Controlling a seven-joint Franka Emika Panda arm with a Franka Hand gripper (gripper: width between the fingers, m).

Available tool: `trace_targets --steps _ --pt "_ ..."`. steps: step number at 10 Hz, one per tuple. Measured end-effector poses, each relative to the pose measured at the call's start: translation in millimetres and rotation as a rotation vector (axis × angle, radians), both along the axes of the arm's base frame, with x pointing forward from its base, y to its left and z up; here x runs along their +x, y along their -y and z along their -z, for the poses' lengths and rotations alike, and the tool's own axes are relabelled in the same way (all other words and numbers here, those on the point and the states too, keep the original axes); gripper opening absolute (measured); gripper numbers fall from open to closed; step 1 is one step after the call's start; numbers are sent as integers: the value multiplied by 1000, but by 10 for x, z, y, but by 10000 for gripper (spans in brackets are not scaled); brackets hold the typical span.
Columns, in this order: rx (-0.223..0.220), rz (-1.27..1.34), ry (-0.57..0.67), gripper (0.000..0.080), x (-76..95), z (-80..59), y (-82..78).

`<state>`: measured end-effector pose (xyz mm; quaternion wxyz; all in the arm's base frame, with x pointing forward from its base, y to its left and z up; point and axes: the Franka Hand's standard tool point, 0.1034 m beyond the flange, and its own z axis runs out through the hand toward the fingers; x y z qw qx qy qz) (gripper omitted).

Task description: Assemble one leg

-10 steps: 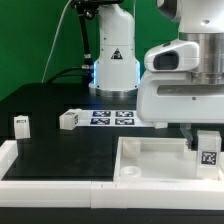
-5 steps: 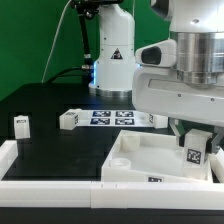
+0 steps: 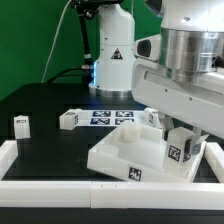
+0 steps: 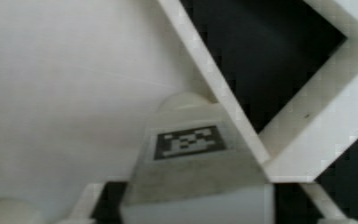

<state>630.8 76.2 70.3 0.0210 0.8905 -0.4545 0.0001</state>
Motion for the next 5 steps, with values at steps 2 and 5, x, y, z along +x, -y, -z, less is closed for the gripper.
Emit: trace_targets --steps 2,5 --pt "0 0 0 529 -1 2 -2" --pt "0 0 -1 642 -2 5 -1"
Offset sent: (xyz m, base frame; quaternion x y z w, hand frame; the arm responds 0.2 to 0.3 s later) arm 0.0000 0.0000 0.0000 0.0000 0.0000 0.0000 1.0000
